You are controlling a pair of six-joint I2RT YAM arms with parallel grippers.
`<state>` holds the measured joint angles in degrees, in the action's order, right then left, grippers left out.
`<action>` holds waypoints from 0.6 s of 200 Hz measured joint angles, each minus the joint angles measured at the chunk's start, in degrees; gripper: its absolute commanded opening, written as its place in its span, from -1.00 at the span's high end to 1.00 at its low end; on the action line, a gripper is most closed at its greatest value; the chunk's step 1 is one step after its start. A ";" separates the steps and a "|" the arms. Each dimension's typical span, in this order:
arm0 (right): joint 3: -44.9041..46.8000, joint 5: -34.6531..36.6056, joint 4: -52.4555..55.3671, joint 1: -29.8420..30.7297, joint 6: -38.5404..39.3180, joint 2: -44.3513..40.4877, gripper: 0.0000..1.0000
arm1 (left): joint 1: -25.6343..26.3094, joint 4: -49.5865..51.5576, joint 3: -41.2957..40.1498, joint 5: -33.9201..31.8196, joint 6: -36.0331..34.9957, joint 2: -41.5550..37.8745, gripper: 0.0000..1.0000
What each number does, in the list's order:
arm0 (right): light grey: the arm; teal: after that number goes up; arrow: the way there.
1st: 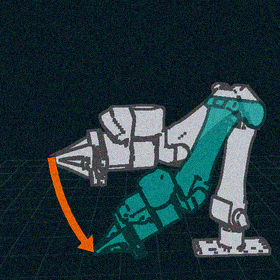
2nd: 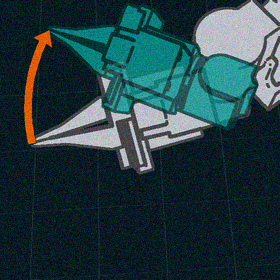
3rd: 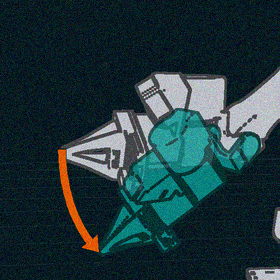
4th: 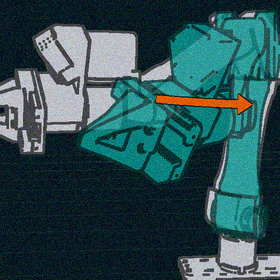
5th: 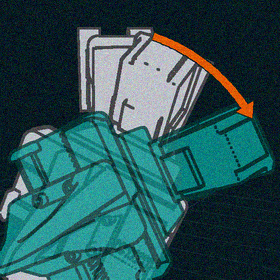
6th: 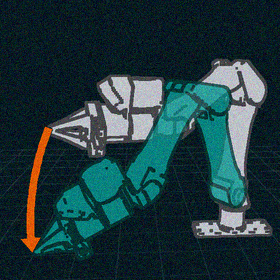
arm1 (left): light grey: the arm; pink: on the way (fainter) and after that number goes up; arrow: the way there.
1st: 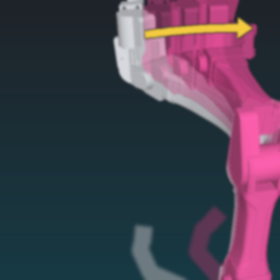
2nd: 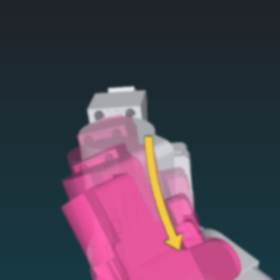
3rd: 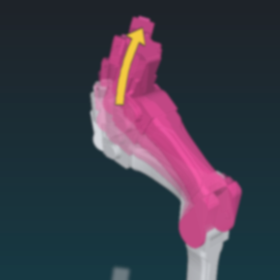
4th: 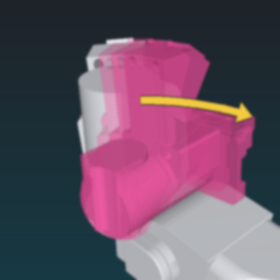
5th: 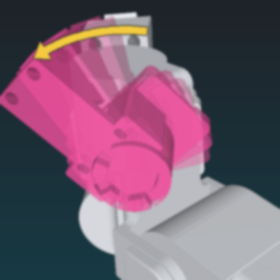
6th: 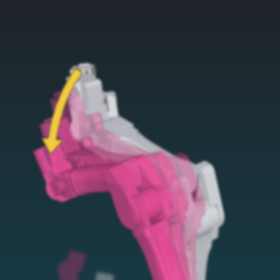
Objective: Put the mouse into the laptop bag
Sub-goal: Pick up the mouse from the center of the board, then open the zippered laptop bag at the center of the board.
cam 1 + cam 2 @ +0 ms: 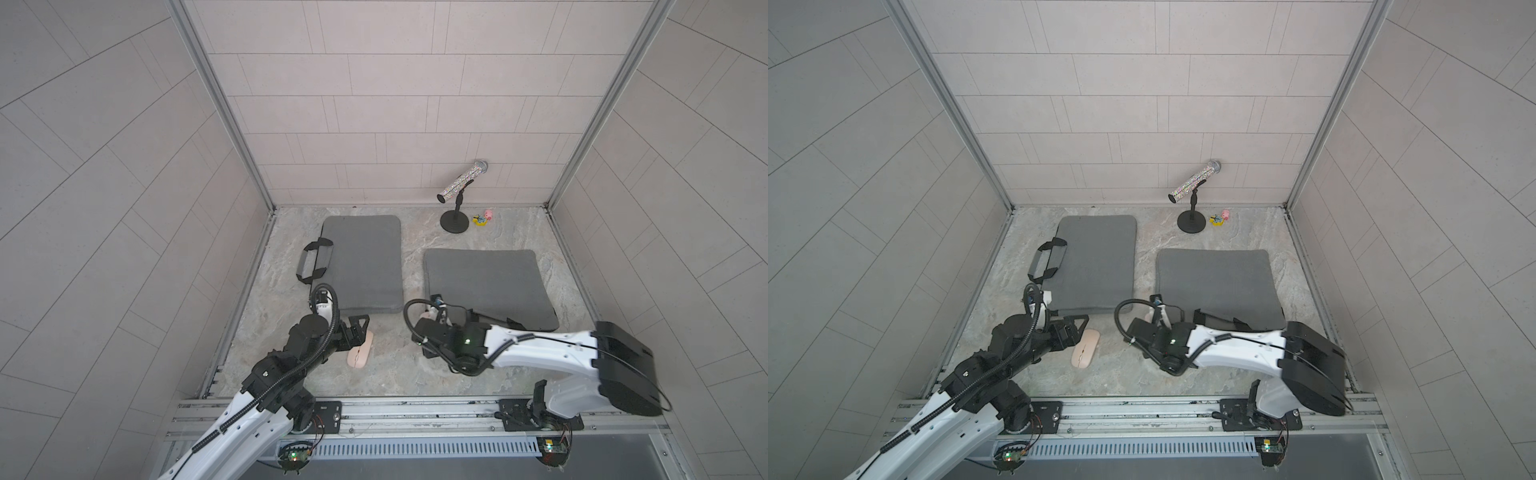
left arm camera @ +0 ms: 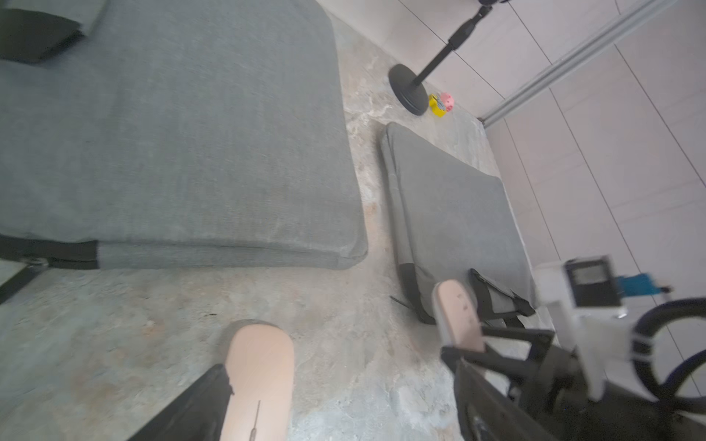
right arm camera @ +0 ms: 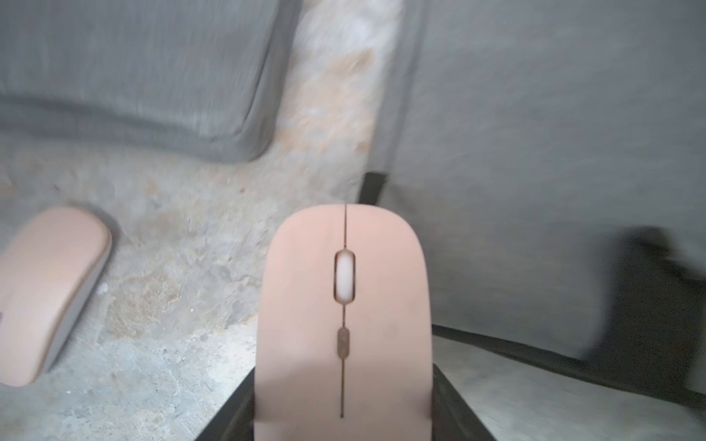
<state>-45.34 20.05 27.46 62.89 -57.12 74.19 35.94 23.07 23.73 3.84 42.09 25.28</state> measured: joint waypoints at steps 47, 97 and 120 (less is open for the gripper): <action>8.00 1.11 11.37 -19.06 3.54 -32.72 -0.09 | 9.68 -13.03 -0.33 1.79 -2.43 10.64 -0.89; 6.47 -9.27 20.02 -48.35 14.05 -36.94 -0.05 | 30.34 -21.07 11.17 -6.03 -9.66 37.79 -0.79; 7.26 -16.65 20.39 -58.42 17.55 -34.21 -0.05 | 34.73 -22.75 20.92 -7.52 -12.92 51.08 -0.75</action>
<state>-38.09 3.40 47.86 4.47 -39.57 39.99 70.67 0.32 44.64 -3.68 29.17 76.36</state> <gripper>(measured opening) 0.605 0.881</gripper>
